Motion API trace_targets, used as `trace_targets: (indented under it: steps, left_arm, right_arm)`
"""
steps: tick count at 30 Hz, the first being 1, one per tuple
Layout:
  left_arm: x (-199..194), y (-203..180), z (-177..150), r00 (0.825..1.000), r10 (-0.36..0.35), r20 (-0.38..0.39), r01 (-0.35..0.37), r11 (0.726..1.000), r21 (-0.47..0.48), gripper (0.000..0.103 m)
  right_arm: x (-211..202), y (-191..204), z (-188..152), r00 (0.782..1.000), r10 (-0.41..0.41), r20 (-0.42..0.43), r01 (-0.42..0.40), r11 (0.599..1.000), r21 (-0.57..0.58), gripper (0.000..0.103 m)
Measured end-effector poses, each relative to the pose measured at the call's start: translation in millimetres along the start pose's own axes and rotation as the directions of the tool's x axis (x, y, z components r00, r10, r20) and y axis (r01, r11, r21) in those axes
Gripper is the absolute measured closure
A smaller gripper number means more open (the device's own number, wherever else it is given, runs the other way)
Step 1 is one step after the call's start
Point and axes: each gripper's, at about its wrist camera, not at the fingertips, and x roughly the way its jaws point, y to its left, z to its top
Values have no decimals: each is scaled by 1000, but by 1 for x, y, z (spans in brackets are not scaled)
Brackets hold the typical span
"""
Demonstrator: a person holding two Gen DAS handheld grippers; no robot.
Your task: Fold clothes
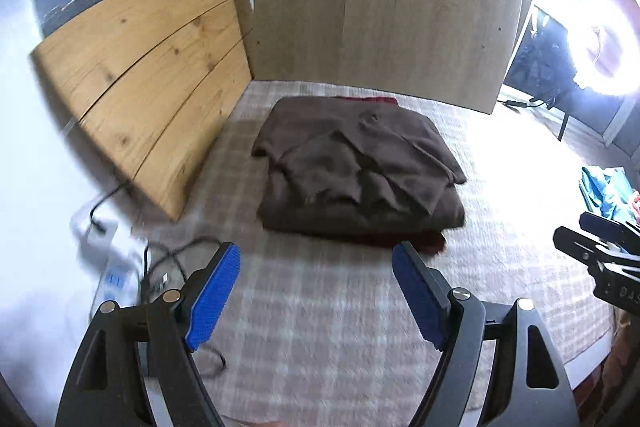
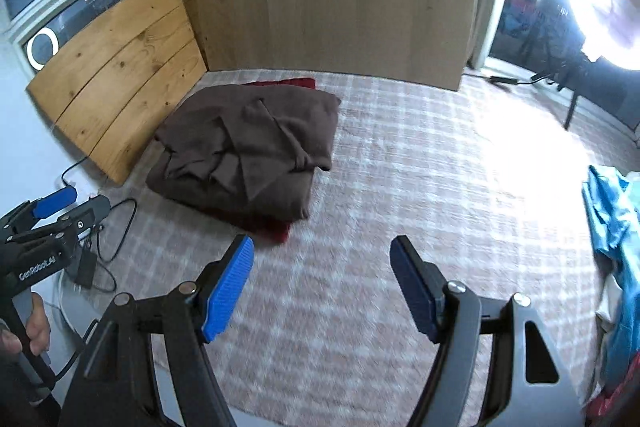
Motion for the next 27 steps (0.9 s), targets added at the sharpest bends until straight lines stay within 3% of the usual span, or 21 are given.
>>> trace_targets:
  steps: [12, 27]
  left_arm:
    - [-88, -59, -68, 999, -13, 32, 15, 998, -62, 26]
    - [-154, -122, -119, 994, -57, 89, 60, 998, -29, 26]
  right_arm:
    - [-87, -46, -71, 995, 10, 96, -6, 999, -45, 33]
    - [-133, -82, -128, 993, 37, 113, -30, 998, -60, 33]
